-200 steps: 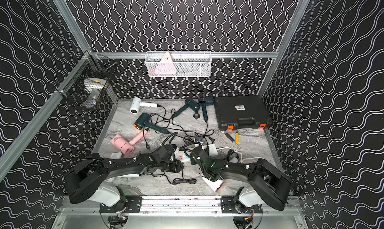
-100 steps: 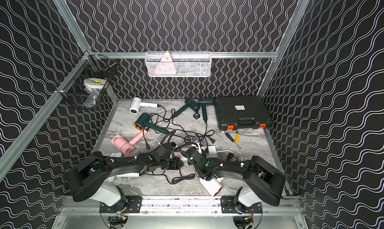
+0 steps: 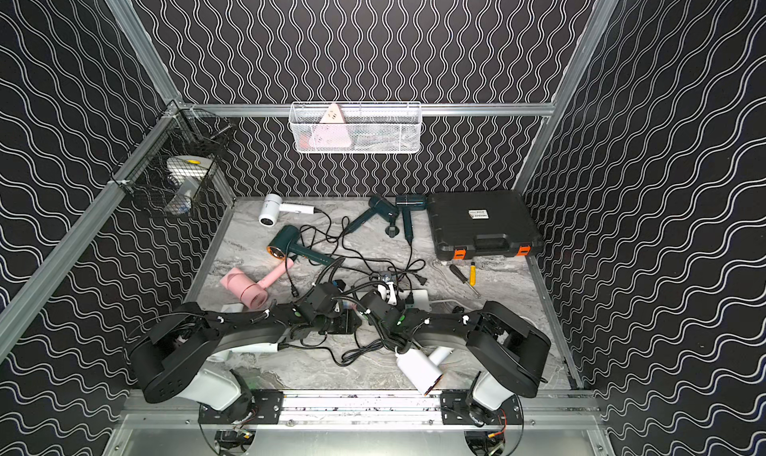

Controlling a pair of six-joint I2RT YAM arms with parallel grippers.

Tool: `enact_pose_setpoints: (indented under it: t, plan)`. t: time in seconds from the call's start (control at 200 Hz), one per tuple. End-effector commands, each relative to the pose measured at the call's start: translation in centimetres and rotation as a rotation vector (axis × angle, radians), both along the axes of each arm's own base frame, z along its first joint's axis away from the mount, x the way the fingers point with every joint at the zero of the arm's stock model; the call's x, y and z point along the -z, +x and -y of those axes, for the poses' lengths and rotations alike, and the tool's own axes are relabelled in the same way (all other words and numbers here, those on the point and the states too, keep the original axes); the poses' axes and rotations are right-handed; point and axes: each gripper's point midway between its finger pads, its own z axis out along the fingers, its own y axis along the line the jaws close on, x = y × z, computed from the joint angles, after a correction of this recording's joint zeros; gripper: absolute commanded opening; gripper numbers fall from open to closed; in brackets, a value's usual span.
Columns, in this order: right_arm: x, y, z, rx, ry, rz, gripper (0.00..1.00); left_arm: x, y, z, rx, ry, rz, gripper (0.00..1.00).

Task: Charge the blow dryers
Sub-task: Insert the plug into the socket.

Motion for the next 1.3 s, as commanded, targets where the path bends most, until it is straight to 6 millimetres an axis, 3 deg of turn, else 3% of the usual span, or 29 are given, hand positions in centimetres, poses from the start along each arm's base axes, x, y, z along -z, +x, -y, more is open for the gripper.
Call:
enact_pose_setpoints:
  t: [0.0, 0.355, 0.545, 0.6, 0.861, 0.976, 1.071, 1.291]
  plan:
    - [4.6, -4.1, 1.7, -0.057, -0.095, -0.272, 0.00, -0.2, 0.5, -0.7, -0.020, 0.021, 0.030, 0.49]
    - [5.3, -4.0, 2.4, -0.037, -0.097, -0.308, 0.00, -0.4, 0.7, -0.8, -0.024, 0.010, 0.036, 0.49]
    - [3.8, -2.5, 2.1, -0.041, -0.129, -0.273, 0.00, -2.9, 1.3, -1.0, -0.031, 0.007, 0.093, 0.50]
    - [2.8, -1.9, 1.7, -0.052, -0.132, -0.255, 0.10, -4.0, 1.7, -1.2, -0.034, 0.012, 0.122, 0.51]
    - [-0.3, 0.2, -0.3, -0.105, -0.091, -0.225, 0.36, -7.4, 3.2, -3.4, -0.093, 0.069, 0.215, 0.61]
    - [-1.5, -0.2, -1.1, -0.148, -0.044, -0.233, 0.50, -8.4, 4.1, -5.8, -0.157, 0.097, 0.246, 0.69]
    - [-2.7, -0.5, -1.8, -0.181, 0.001, -0.235, 0.55, -9.0, 4.8, -8.0, -0.218, 0.115, 0.262, 0.76]
    - [-7.6, -2.1, -4.8, -0.347, 0.204, -0.221, 0.74, -9.3, 6.5, -13.5, -0.383, 0.214, 0.270, 0.99]
